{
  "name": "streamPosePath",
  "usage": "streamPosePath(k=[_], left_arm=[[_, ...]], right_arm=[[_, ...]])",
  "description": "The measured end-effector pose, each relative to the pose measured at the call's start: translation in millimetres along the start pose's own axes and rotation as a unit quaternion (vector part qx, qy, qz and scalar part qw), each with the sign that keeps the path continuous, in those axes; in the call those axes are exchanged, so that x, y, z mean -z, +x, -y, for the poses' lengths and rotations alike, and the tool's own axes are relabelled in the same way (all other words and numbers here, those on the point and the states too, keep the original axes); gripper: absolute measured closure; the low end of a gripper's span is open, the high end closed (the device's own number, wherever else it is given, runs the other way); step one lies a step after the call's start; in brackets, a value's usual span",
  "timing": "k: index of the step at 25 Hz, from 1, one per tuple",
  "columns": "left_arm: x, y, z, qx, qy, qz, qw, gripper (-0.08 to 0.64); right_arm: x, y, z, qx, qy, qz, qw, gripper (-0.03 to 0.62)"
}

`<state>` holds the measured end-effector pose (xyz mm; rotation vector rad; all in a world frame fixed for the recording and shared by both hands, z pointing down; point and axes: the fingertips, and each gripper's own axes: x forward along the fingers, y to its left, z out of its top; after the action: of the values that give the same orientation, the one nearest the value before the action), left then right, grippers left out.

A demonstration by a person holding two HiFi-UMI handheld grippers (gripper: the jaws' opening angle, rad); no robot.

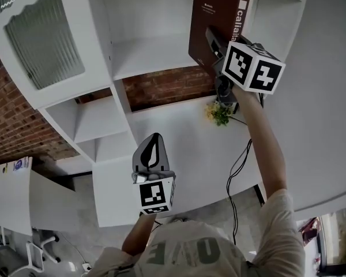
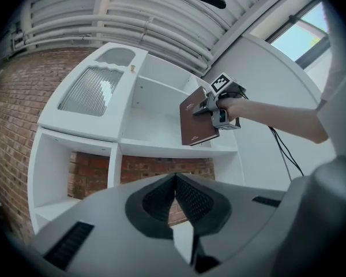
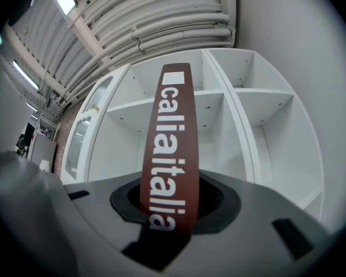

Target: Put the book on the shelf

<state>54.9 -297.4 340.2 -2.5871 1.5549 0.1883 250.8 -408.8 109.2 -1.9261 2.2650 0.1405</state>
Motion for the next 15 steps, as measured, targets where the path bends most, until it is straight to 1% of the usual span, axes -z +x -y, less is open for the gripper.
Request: streamPosePath(k=[5,9,15], left_arm=[[2.8,-3.7,-14.1,-0.022,0.0,-0.004,0.9997,0.546],[3.6,-4.9,-22.2,-0.034,0.0,-0.005,0.9994,0.546],[9.5,-5.4,-33.8,-0.054,0.003,-0.013,0.9984,0.546]], right_arm=[[13.8,33.0,-1.0,0.013,-0.019,-0.021,1.0,0.44],[17.9,55.9,5.5,0.024,-0.015,-0.03,0.999,0.44],[26.7,91.7,12.5,0.03,-0.014,-0.056,0.998,0.44]])
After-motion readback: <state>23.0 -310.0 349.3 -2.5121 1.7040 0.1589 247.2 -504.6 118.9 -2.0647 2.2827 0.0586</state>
